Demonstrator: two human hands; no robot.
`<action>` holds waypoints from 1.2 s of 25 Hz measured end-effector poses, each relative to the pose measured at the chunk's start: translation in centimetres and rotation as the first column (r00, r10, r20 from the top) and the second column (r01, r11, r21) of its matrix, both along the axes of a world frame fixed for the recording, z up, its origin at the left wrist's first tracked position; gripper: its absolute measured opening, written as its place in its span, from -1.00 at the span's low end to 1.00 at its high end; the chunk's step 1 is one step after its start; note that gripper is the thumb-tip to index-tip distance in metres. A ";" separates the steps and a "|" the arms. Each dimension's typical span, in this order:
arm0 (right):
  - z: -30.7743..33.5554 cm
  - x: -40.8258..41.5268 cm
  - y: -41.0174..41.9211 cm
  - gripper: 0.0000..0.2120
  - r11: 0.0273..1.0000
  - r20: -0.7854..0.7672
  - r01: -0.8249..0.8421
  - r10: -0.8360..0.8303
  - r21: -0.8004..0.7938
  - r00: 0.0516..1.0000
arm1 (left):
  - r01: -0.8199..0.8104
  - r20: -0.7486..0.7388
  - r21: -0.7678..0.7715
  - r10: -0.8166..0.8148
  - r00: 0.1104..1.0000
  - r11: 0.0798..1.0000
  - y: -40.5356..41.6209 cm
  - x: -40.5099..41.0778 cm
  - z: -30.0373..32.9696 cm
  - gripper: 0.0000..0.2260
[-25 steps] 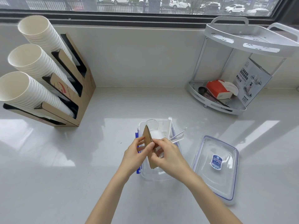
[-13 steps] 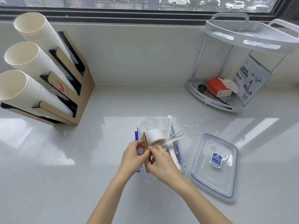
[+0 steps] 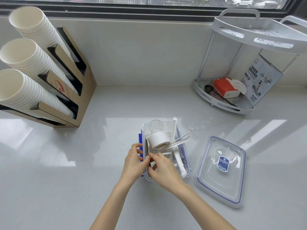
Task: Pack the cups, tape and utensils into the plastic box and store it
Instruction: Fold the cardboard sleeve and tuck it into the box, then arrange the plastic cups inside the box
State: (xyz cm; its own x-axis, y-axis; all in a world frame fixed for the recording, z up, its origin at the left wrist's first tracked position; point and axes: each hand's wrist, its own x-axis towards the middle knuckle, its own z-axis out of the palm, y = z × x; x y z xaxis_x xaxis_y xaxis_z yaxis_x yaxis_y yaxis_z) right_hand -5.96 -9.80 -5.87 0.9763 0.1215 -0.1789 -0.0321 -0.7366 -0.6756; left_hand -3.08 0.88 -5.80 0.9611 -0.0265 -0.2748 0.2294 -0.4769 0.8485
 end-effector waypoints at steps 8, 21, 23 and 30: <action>1.7 1.1 -2.7 -0.74 0.989 0.100 0.132 -0.139 0.068 0.985 | 0.032 0.049 0.066 -0.035 0.998 0.997 0.2 0.5 0.4 -0.56; 0.6 2.2 -2.8 -0.51 0.955 -0.074 -0.041 0.020 -0.295 0.997 | 0.138 0.245 0.553 -0.318 0.916 0.822 -1.3 7.1 0.8 -0.65; 0.4 2.3 -2.7 -0.51 0.957 -0.076 -0.039 0.018 -0.287 0.997 | 0.148 0.230 0.574 -0.332 0.915 0.805 -1.3 7.6 0.7 -0.69; 1.2 2.4 -3.3 -0.51 0.995 -0.072 -0.004 -0.003 -0.097 0.997 | 0.148 0.259 0.498 -0.310 0.915 0.854 -0.9 7.8 1.0 -0.81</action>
